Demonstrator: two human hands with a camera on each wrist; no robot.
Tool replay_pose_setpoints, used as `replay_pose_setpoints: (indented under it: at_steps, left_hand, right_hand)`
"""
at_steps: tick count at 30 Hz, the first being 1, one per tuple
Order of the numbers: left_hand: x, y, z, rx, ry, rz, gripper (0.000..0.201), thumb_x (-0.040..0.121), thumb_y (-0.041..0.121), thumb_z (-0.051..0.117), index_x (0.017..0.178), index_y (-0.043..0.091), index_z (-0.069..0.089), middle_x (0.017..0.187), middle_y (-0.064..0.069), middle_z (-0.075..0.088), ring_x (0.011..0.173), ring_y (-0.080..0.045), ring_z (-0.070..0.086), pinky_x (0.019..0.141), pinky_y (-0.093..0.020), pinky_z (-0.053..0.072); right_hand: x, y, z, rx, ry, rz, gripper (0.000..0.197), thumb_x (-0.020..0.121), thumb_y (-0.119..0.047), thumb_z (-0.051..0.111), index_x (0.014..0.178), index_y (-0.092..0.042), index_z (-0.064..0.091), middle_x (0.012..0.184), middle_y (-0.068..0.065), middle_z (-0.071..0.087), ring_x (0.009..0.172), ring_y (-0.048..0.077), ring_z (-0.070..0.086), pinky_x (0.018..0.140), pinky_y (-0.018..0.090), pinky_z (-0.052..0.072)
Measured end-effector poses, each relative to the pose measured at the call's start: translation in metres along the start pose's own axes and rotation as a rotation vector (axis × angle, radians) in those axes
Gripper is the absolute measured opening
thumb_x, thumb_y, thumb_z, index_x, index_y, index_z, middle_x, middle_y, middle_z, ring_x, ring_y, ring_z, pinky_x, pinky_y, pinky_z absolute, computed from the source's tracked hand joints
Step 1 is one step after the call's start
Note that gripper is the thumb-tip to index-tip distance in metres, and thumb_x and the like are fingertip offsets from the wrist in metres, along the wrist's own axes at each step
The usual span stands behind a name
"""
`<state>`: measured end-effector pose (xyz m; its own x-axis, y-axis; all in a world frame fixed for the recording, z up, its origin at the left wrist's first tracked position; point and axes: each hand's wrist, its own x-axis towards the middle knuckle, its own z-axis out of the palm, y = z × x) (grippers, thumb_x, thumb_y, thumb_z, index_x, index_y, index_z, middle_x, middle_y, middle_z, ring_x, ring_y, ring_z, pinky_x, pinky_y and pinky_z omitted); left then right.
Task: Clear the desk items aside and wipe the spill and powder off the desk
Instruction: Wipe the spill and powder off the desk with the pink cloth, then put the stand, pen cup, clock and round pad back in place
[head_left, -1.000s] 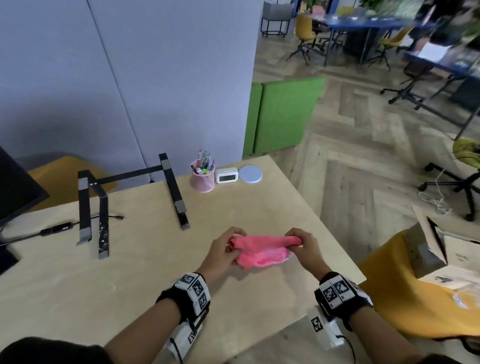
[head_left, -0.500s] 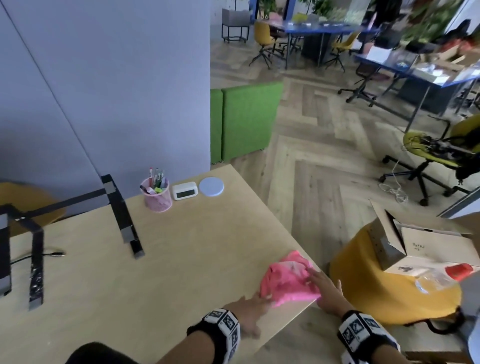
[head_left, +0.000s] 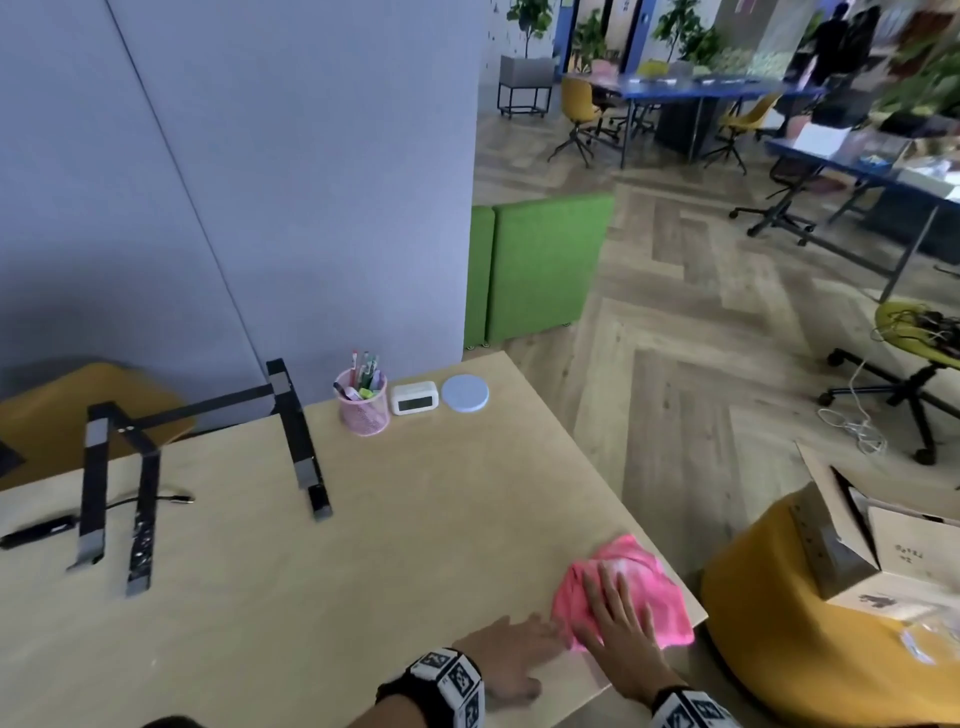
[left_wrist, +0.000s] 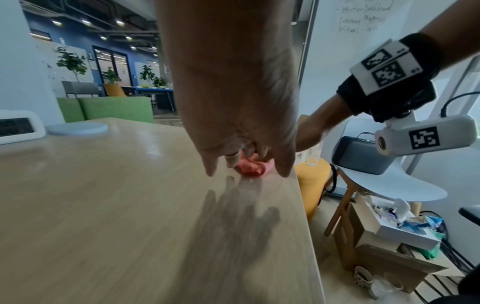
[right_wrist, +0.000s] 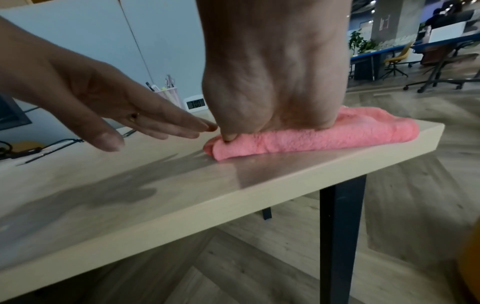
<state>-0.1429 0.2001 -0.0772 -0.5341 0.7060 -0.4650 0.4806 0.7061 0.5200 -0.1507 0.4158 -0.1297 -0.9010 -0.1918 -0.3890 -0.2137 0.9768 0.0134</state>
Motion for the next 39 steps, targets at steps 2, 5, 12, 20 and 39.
replay_pose_setpoints:
  at_steps: [2,5,12,20,39]
  left_hand:
    - [-0.009,0.001,-0.003,-0.010,0.003,-0.037,0.085,0.089,0.016,0.051,0.148,0.036,-0.006,0.160,0.004,-0.003,0.146,-0.026,0.000,0.116,-0.058,0.007]
    - [-0.029,-0.005,-0.011,-0.019,0.014,-0.133,0.071,0.091,0.014,0.047,0.151,0.019,0.009,0.160,-0.003,-0.003,0.147,-0.025,-0.002,0.117,-0.052,0.007]
    - [-0.095,-0.050,0.001,-0.187,0.392,-0.366,0.037,0.087,0.018,0.043,0.123,0.020,0.053,0.130,0.001,0.051,0.124,-0.018,0.045,0.099,-0.029,0.031]
    - [-0.214,-0.099,0.028,-0.194,0.537,-0.668,0.037,0.090,0.029,0.035,0.122,0.020,0.052,0.132,0.000,0.048,0.126,-0.019,0.041,0.095,-0.031,0.031]
    - [-0.367,-0.227,-0.015,-0.654,1.061,-1.049,0.049,0.101,0.024,0.036,0.140,-0.004,0.026,0.143,-0.021,0.037,0.131,-0.033,0.039,0.104,-0.036,0.032]
  right_hand:
    - [0.004,0.003,0.013,-0.127,0.074,-0.018,0.063,0.100,-0.029,-0.003,0.135,-0.018,0.048,0.142,0.016,0.039,0.141,0.036,0.003,0.086,0.066,0.031]
    - [0.006,-0.003,0.005,-0.177,0.101,-0.008,0.055,0.100,-0.033,-0.002,0.146,-0.020,0.026,0.147,0.017,0.032,0.139,0.037,0.015,0.091,0.075,0.014]
    - [0.039,-0.050,-0.038,0.068,0.135,-0.062,0.060,0.074,-0.055,0.037,0.109,-0.017,0.069,0.120,0.004,0.066,0.105,0.025,0.066,0.078,0.055,0.049]
    - [0.056,-0.166,-0.114,0.099,0.192,-0.296,0.066,0.068,-0.050,0.033,0.109,-0.010,0.066,0.114,0.003,0.068,0.101,0.021,0.067,0.077,0.052,0.054]
    - [0.122,-0.353,-0.185,0.673,0.139,-0.322,0.053,0.097,-0.013,0.044,0.142,0.005,0.023,0.143,0.025,0.037,0.132,0.035,0.036,0.107,0.037,0.029]
